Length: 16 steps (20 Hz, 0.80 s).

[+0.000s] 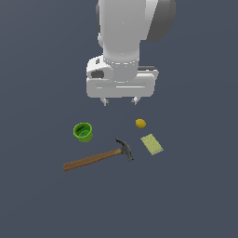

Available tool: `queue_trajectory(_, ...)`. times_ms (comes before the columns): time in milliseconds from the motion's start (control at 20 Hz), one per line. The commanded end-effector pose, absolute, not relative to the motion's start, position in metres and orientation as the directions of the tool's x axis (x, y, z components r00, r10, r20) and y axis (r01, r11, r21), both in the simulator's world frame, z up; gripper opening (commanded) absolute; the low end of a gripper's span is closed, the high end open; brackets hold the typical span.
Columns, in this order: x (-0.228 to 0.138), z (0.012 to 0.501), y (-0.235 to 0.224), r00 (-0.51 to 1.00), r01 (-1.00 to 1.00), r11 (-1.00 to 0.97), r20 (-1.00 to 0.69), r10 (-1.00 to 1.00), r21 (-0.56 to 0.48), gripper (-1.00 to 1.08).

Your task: Pick up a designated object from a clutter of objects.

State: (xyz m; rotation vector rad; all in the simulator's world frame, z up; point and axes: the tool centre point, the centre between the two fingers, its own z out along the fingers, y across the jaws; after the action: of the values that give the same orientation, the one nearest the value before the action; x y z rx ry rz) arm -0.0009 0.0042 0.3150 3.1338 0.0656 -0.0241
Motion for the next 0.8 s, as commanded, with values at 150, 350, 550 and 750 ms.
queue_trajectory(150,0.000,0.319,0.007,0.999,0.051,-0.999,-0.011,0.051,0.012,1.00)
queue_trajectory(350,0.003,0.331,0.016,0.997,0.080,-0.996,0.005,0.080,0.030,1.00)
queue_trajectory(550,0.003,0.334,0.017,0.996,0.086,-0.996,0.008,0.086,0.034,1.00)
queue_trajectory(750,0.003,0.331,0.018,0.996,0.083,-0.996,0.008,0.084,0.033,1.00)
